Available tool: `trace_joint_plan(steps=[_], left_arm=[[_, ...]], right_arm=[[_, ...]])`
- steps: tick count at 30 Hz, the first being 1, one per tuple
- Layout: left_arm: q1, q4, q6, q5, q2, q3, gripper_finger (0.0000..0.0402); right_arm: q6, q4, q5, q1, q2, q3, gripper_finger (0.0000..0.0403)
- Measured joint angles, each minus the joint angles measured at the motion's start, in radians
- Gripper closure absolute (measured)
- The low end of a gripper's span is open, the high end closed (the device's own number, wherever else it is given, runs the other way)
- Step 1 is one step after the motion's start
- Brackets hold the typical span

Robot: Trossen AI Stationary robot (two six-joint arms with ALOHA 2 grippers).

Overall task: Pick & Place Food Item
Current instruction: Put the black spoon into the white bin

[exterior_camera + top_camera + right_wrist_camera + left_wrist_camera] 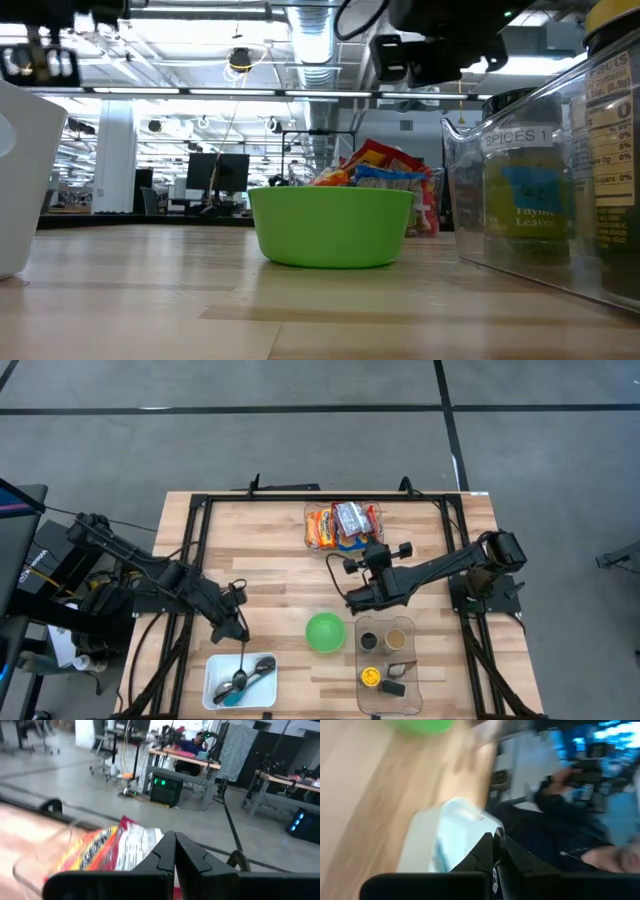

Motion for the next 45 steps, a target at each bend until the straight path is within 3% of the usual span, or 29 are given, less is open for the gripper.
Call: trace_joint_plan(steps=[10,22,29,38,45], left_arm=[[0.000,-0.140,-0.177,0.043,0.087,0.000,0.0399],[-0.013,-0.138,-0.254,0.025,0.146,0.039,0.0400],[-0.017,-0.136,-0.092,-0.038,0.229,0.183,0.0400],[-0.075,-0.147,0.291,-0.153,0.334,0.347,0.0400],[-0.163,-0.291,0.324,-0.339,0.324,0.417,0.0401]], right_arm=[[0.000,0.163,0.059,-0.092,0.000,0.000,0.0401],[-0.096,0.230,-0.046,-0.154,0.000,0.000,0.0401],[-0.099,0.250,-0.045,-0.184,0.000,0.000,0.0401],[-0.117,0.251,-0.047,-0.182,0.000,0.000,0.0401],[-0.134,0.257,-0.047,-0.181,0.000,0.000,0.0401]])
